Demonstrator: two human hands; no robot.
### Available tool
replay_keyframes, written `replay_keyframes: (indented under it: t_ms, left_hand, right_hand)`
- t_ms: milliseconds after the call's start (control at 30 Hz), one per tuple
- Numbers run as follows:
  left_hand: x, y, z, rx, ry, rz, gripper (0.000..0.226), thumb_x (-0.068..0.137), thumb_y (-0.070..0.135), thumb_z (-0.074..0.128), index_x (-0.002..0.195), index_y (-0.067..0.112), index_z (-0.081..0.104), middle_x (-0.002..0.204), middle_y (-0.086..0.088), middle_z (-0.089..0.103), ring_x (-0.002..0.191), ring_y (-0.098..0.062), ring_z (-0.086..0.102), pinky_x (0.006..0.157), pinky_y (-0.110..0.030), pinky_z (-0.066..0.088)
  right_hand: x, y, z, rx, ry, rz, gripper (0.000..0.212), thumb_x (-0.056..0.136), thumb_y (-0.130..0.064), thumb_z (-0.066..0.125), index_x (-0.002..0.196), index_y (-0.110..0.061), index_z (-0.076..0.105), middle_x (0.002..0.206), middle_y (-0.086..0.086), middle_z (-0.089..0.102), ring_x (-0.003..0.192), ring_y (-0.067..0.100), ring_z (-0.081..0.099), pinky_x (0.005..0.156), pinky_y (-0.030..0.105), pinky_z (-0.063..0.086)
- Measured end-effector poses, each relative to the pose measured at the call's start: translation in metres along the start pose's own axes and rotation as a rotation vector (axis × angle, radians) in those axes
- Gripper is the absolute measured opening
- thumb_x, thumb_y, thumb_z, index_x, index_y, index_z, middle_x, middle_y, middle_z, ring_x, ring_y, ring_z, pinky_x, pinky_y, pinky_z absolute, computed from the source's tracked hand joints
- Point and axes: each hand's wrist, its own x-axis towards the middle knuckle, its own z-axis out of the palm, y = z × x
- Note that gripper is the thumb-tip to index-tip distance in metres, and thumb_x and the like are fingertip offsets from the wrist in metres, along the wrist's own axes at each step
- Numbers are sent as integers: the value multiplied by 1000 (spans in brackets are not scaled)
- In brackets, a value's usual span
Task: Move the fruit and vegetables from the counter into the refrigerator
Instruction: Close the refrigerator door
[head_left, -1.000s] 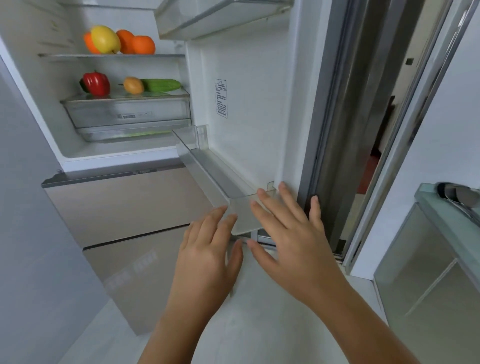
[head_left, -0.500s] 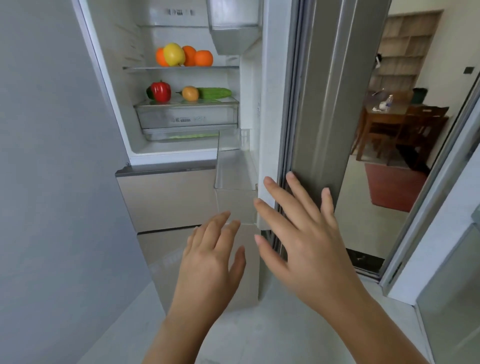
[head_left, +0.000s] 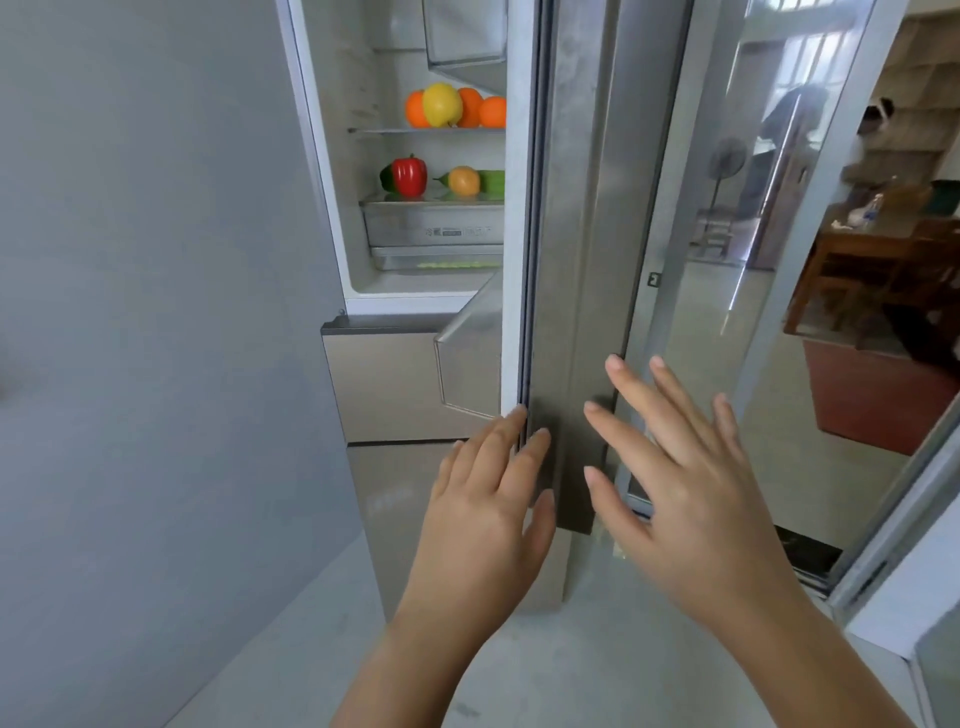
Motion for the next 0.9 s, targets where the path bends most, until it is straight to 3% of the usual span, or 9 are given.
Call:
replay_keyframes:
  t_ms: [233, 600, 767, 900]
  left_hand:
    - [-5, -27, -11, 9, -6, -43, 41, 84, 23, 49, 121, 9, 55, 133, -11, 52, 119, -25, 52, 89, -42, 48]
    - [12, -72, -22, 143, 67, -63, 41, 82, 20, 49, 121, 11, 50, 135, -12, 50, 123, -25, 46, 93, -49, 46]
    - [39, -95, -10, 244, 82, -39, 40, 82, 20, 46, 121, 11, 50, 135, -13, 49, 130, -26, 35, 100, -52, 32]
    - [62, -121, 7, 369, 95, -88, 42, 81, 21, 45, 120, 8, 56, 137, -16, 47, 133, -29, 30, 100, -57, 25]
  right_hand:
    - [25, -27, 26, 43, -22, -92, 43, 82, -33, 45, 117, -12, 60, 143, 5, 42, 133, 27, 32, 100, 55, 27]
    - [75, -36, 75, 214, -70, -164, 49, 84, -38, 40, 129, -19, 50, 145, -1, 39, 135, 21, 30, 104, 48, 21]
    - [108, -20, 107, 154, -32, -135, 48, 79, -33, 53, 123, -15, 56, 140, 5, 46, 130, 30, 40, 98, 57, 30]
    - [141, -7, 139, 135, -54, -135, 53, 80, -40, 41, 124, -15, 56, 139, 8, 47, 128, 34, 42, 94, 62, 34]
